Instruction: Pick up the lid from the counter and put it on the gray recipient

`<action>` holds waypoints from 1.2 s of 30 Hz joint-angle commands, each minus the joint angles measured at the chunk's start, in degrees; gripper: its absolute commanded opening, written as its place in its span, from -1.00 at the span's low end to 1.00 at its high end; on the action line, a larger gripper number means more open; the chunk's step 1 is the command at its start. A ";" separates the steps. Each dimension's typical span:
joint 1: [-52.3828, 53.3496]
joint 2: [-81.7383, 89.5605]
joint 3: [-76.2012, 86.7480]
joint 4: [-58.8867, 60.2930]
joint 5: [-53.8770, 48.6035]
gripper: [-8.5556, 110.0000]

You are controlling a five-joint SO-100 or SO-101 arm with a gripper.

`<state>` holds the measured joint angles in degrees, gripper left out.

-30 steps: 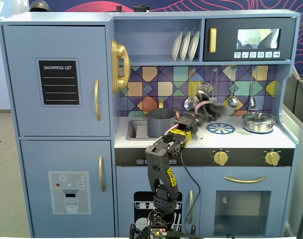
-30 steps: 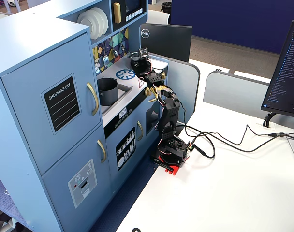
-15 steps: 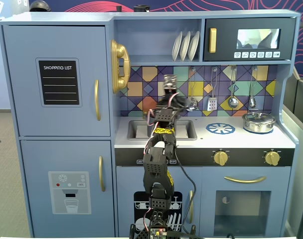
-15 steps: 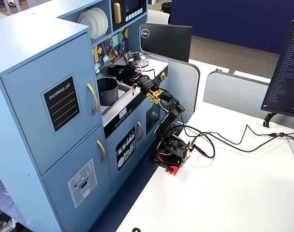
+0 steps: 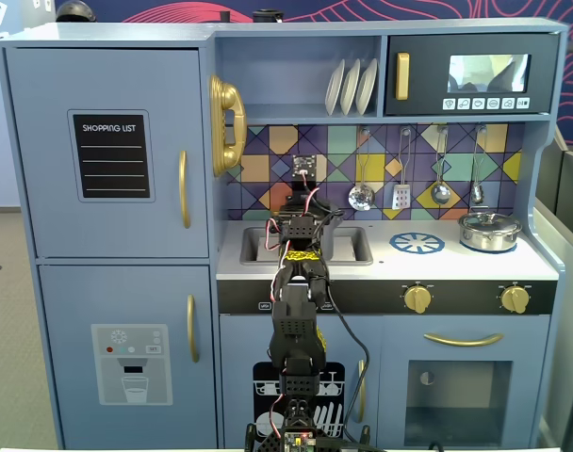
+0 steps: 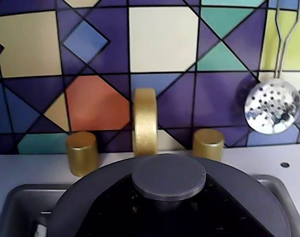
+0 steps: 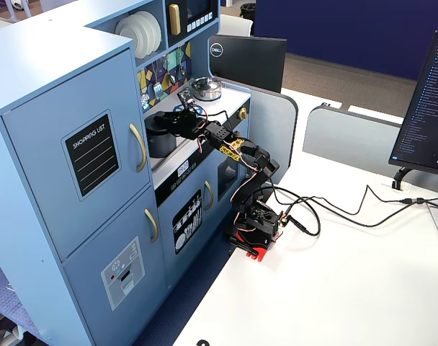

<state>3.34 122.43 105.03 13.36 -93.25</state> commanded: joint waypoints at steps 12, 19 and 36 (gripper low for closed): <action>-1.93 1.85 0.62 -5.01 0.53 -0.86; -1.76 0.09 0.97 -7.03 0.62 -0.86; -1.32 0.18 5.19 -8.70 1.05 -0.86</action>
<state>1.93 121.64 111.01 6.50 -93.25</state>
